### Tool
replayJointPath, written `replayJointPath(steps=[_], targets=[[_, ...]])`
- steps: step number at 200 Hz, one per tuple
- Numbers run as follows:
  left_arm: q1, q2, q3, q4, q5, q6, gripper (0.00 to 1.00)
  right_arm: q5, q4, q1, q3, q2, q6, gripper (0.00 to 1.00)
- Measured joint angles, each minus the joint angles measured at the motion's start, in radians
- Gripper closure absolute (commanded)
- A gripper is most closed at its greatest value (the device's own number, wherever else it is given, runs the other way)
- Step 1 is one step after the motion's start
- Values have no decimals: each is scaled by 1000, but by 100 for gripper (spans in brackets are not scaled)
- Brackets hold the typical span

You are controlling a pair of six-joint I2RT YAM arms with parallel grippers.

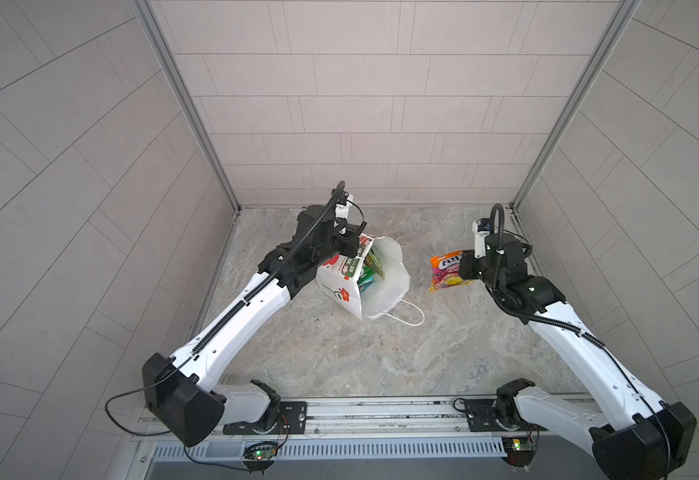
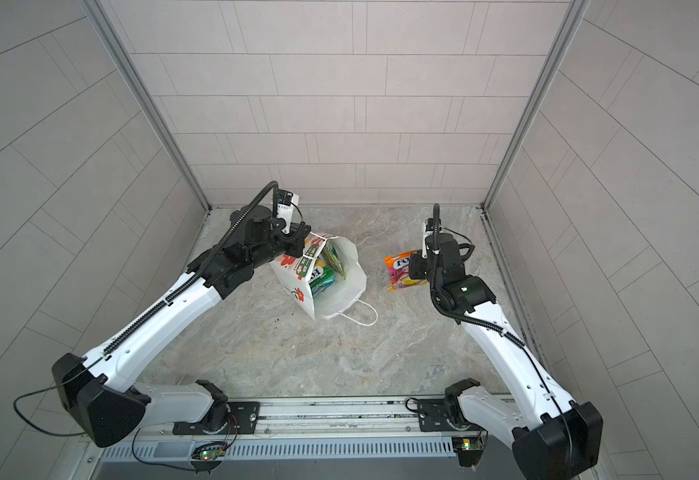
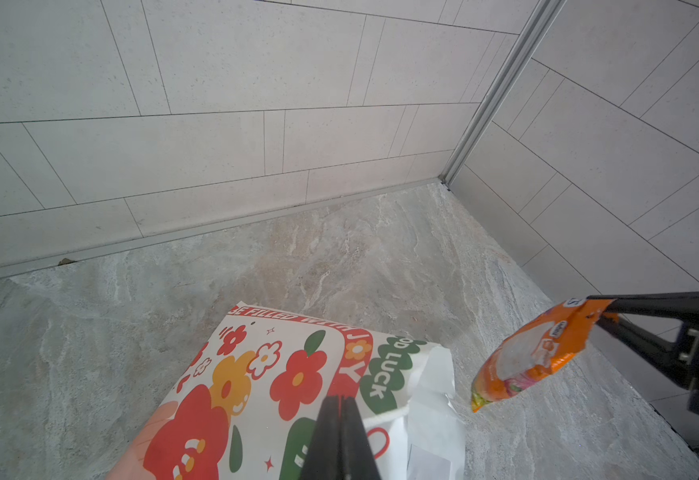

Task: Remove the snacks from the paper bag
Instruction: 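Lift the orange packet out and carry it away from the bag with the right gripper, then release the orange packet onto the table with the right gripper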

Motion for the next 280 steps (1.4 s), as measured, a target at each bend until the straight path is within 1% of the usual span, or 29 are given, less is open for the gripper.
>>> replayJointPath(steps=[16, 44, 71, 106, 141, 170, 204, 254, 280], targets=[[0, 0, 0, 0, -2, 1, 100, -54, 23, -16, -22, 44, 26, 100], [0, 0, -1, 0, -3, 1, 100, -150, 119, -60, -44, 146, 81, 100], [0, -1, -8, 3, -2, 0, 100, -251, 222, -126, -37, 294, 137, 100], [0, -1, -13, 8, 2, 0, 100, -387, 308, -223, 42, 479, 193, 100], [0, -1, -13, 10, 9, 0, 100, -465, 338, -301, 123, 610, 218, 100], [0, -1, -13, 15, 16, 0, 100, -491, 344, -344, 177, 705, 233, 100], [0, -1, -13, 18, 18, 0, 100, -493, 342, -373, 222, 771, 239, 100], [0, -1, -13, 19, 21, 1, 100, -465, 339, -395, 275, 853, 264, 100], [0, -1, -13, 19, 20, 1, 100, -439, 334, -407, 285, 868, 282, 100]])
